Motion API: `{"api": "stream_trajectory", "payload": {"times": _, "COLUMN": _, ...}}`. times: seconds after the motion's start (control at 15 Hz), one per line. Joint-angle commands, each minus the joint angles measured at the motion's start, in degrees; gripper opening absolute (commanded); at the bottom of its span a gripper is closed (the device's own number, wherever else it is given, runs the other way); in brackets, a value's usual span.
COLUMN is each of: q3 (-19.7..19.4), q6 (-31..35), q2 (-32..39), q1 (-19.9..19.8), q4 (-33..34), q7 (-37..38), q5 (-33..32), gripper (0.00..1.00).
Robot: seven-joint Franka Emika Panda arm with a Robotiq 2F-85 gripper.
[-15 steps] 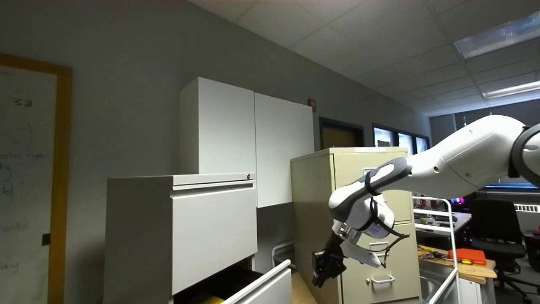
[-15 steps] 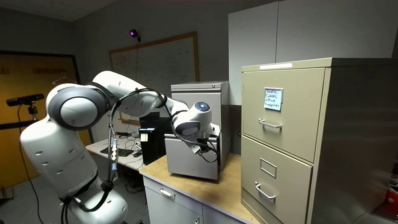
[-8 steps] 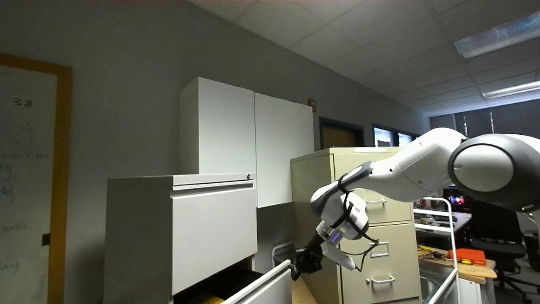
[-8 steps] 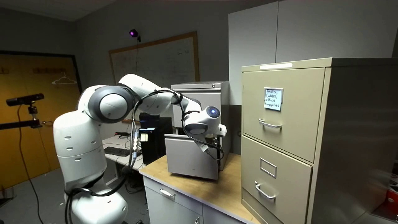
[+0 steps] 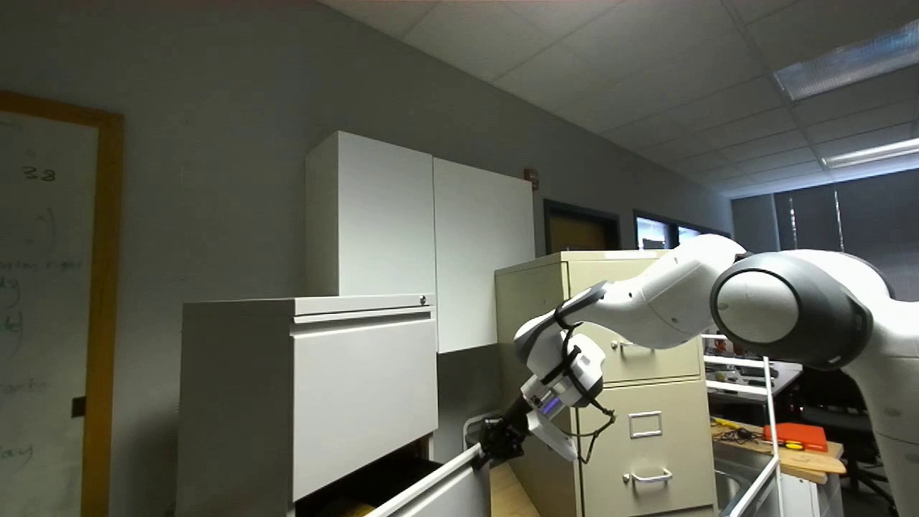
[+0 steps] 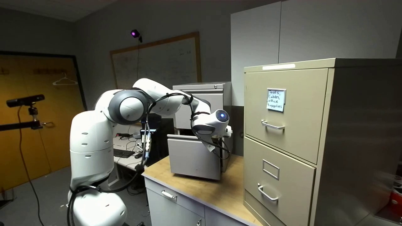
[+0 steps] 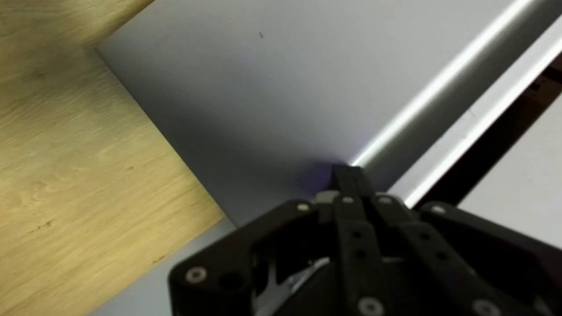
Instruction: Close the bottom drawer of the left file cabinet
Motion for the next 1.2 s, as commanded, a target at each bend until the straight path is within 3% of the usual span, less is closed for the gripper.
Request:
{"api": "stream_trajectory", "payload": {"times": 0.0, "q3": 2.6, "q6": -0.8, "q2": 4.5, "q1": -1.4, "q4": 6.5, "q7": -1.3, "q5": 1.4, "gripper": 0.00}}
{"api": "stream_trajectory", "payload": {"times": 0.67, "q3": 8.0, "q6": 0.7, "q2": 9.9, "q1": 0.2, "q4": 15.1, "q7": 0.3, "q5": -7.1, "gripper": 0.00}}
{"api": "stream_trajectory", "payload": {"times": 1.13, "q3": 11.1, "q6": -0.1, "q2": 16.5, "q1": -0.4, "q4": 24.2, "q7": 0.7, "q5": -9.1, "gripper": 0.00}}
